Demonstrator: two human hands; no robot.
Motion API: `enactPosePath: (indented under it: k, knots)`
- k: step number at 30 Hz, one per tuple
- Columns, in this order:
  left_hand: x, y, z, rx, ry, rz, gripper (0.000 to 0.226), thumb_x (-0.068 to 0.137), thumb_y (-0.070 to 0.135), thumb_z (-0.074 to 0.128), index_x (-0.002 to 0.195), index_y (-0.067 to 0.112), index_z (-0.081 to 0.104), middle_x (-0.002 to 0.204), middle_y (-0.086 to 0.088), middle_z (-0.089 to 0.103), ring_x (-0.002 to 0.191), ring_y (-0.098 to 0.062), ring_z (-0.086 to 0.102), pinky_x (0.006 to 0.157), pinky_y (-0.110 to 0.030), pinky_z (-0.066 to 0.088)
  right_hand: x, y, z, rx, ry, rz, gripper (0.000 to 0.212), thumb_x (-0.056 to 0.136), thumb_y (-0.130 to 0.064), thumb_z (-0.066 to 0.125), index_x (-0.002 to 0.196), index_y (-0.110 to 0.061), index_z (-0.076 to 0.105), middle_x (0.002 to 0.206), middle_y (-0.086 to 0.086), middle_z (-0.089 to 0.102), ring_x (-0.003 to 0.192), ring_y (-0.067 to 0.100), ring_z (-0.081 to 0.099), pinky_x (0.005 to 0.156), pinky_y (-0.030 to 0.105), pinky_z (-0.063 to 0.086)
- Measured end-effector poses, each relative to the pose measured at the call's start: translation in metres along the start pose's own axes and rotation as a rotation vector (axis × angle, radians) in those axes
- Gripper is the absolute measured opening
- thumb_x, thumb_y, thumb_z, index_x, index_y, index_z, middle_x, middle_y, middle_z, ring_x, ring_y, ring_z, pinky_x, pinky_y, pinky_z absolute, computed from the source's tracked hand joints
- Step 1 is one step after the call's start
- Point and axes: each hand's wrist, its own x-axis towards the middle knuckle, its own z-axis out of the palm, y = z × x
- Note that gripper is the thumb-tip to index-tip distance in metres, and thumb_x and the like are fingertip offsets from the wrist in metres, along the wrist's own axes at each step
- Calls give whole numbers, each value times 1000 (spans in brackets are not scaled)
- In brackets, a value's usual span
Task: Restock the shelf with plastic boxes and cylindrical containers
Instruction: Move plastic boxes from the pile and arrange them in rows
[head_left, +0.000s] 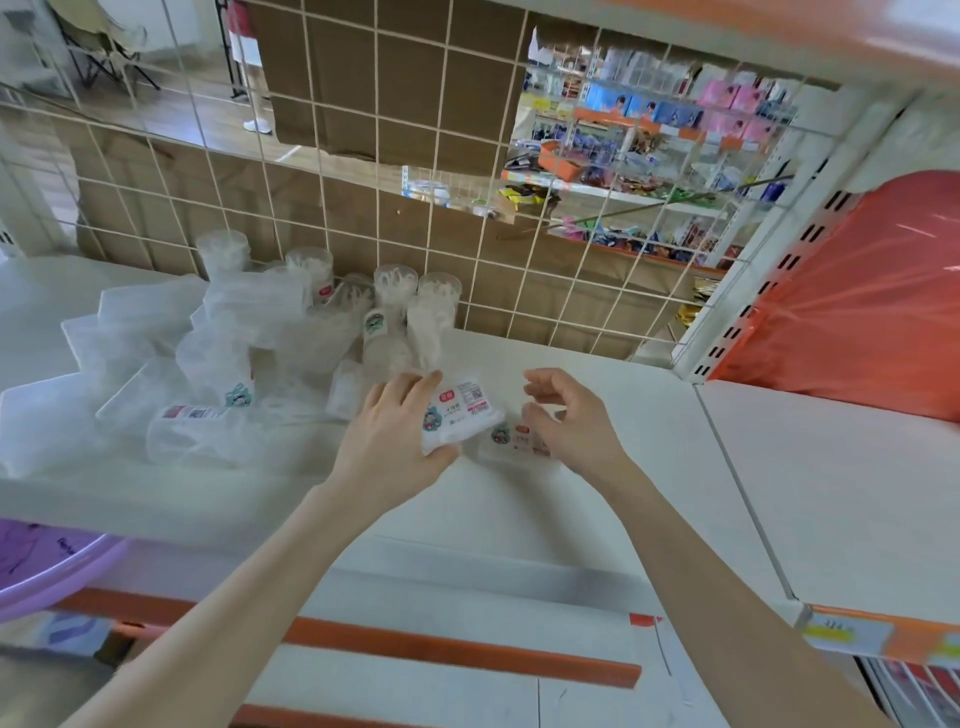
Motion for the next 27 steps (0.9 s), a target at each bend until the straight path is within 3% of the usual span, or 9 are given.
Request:
enactPosePath:
  k: [2,4,6,11,14,20,27]
  knots:
    - [-5,-2,4,-3,4,-22,75,72,30,73,136,10,40,128,-7,47,113,-29,43,83,-33,39,-4,14,-2,-245,-134,-65,47,82,-11,64,128,-12,51,123,2,52,111,12,50,87,2,30]
    - [-9,-1,7,-16,-6,-46,76,71,31,74,136,10,41,128,-8,47,114,-29,42,86,-33,38,-6,24,-1,-422,-277,-80,59,78,-14,70,132,-10,47,130,7,48,120,21,44,98,14,29]
    - [-13,0,9,-23,-21,-69,77,72,33,73,137,12,39,129,-6,46,115,-27,40,86,-33,39,-8,28,1,-498,-307,-87,61,75,-14,69,132,-13,47,129,8,48,119,25,45,101,27,34]
    - [-23,2,7,-6,-4,-109,74,74,34,71,137,14,38,129,-3,45,117,-23,39,83,-32,41,-17,30,2,-574,-207,-149,54,76,-21,68,128,-17,51,124,2,53,109,21,53,80,19,34]
    - [-30,13,7,-8,17,-126,71,75,32,69,137,16,39,130,-1,45,118,-22,39,86,-33,40,-27,34,-8,-596,-173,-131,51,77,-26,67,125,-21,53,123,-1,54,106,20,55,81,25,39]
    - [-40,62,23,-3,1,-89,70,79,30,66,140,15,35,134,-2,42,122,-24,36,91,-34,39,-66,53,-61,-534,3,-24,49,70,-31,71,117,-26,59,119,-7,56,100,16,56,74,19,37]
    - [-65,168,62,-65,-49,-21,71,79,30,65,141,16,33,136,0,39,122,-21,33,92,-32,37,-150,87,-156,-493,150,62,47,68,-26,72,114,-22,62,115,-2,59,100,19,56,78,22,39]
